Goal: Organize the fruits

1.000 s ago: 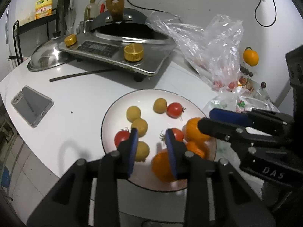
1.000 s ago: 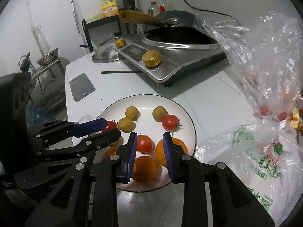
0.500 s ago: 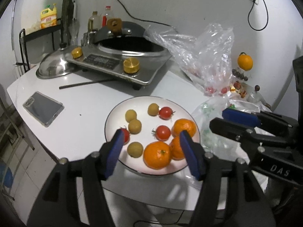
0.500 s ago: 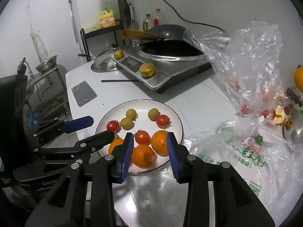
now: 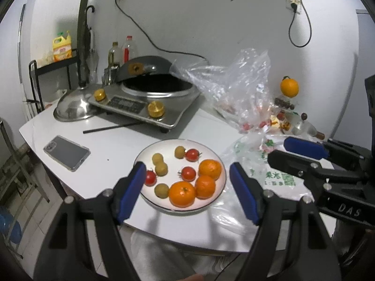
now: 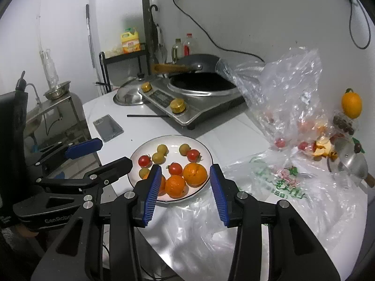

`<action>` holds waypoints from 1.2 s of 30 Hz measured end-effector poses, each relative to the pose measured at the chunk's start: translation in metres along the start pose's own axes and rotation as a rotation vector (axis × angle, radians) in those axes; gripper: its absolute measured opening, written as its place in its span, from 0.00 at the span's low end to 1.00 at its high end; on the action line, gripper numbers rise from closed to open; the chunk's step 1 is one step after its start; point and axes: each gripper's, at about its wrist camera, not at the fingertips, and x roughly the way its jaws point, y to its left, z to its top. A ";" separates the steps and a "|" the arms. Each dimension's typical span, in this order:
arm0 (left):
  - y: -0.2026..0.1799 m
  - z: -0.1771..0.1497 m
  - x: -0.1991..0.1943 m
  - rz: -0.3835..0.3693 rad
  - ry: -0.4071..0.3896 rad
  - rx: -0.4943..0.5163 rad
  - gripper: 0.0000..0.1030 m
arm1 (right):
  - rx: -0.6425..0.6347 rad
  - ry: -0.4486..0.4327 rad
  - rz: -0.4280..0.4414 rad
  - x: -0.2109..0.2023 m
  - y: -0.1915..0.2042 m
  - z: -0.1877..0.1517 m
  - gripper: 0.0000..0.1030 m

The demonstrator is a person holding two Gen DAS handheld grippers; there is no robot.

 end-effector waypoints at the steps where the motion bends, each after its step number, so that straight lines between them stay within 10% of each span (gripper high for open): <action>1: -0.001 0.000 -0.003 0.000 -0.005 0.003 0.73 | -0.001 -0.007 -0.003 -0.005 0.001 0.000 0.44; 36: -0.049 0.060 -0.151 -0.019 -0.392 0.153 0.99 | -0.059 -0.377 -0.174 -0.177 0.014 0.028 0.62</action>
